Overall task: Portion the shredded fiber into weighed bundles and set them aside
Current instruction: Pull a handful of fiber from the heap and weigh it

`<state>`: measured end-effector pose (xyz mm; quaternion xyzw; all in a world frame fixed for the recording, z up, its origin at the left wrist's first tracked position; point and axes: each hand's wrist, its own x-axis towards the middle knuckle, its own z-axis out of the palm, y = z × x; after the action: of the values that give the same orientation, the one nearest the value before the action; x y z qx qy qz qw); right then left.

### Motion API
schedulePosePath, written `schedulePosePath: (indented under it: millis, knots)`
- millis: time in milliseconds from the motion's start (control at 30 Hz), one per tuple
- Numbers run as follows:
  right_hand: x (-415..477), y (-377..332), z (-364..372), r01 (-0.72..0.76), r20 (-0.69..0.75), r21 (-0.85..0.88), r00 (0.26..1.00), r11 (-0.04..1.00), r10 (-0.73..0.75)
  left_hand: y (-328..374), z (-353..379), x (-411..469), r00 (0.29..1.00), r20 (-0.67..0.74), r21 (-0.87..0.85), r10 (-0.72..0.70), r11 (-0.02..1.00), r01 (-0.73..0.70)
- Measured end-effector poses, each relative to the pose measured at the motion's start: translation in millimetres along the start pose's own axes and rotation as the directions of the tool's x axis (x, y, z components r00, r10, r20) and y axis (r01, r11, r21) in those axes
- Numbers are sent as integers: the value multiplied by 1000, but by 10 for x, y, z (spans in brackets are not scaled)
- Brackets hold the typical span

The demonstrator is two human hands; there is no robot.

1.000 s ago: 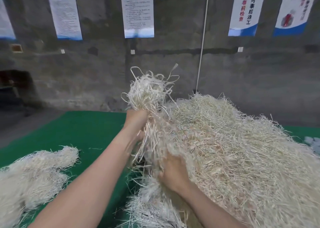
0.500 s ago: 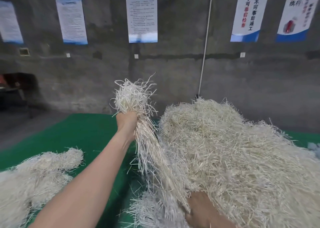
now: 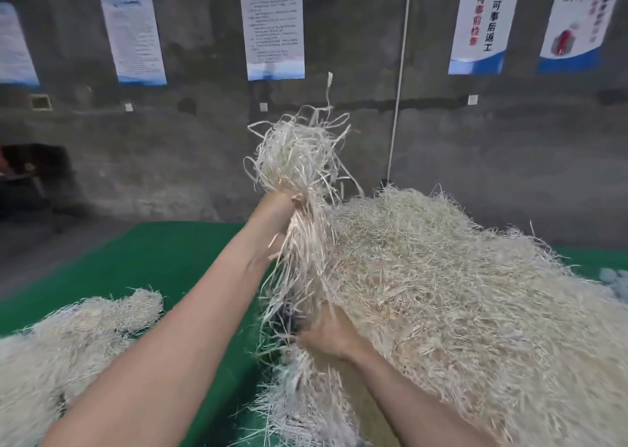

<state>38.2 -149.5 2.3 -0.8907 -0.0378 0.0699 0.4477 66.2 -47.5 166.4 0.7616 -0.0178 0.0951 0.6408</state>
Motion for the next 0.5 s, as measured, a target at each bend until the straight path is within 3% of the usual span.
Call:
schedulePosePath:
  millis: [67, 133, 167, 200, 233, 267, 300, 333, 367, 400, 500]
  knots:
    - [79, 122, -83, -76, -190, 153, 976, 985, 105, -42, -100, -17, 957, 265, 251, 122, 949, -191]
    - [92, 214, -284, -52, -295, 540, 923, 840, 247, -263, -133, -75, 848, 518, 617, -111, 736, -280]
    - [54, 213, -368, 29, -279, 722, 927, 692, 252, -456, -101, -100, 802, 525, 745, -286, 611, -269]
    - [16, 187, -429, 103, -290, 793, 931, 601, 223, -670, -36, -123, 770, 478, 826, -422, 514, -230]
    - [-17, 145, -462, 175, -345, 760, 925, 626, 160, -875, 38, -154, 769, 431, 875, -473, 429, -226]
    - [-20, 146, -490, 234, -446, 570, 893, 788, 57, -1032, 98, -158, 805, 411, 895, -428, 356, -267]
    - [-7, 198, -507, 233, -495, 248, 865, 940, -83, -1133, 136, -138, 856, 408, 903, -317, 277, -328]
    - [-16, 252, -537, 178, -475, -78, 858, 981, -193, -1177, 153, -88, 901, 399, 909, -172, 203, -364]
    - [-29, 329, -552, 112, -409, -310, 881, 944, -239, -1170, 138, -19, 932, 361, 918, -11, 182, -353]
    - [-41, 449, -566, 41, -358, -454, 907, 890, -224, -1137, 108, 70, 951, 288, 924, 114, 226, -307]
    - [-119, 764, -487, -101, -289, -602, 952, 792, -98, -952, 66, 247, 932, 109, 899, 345, 365, -241]
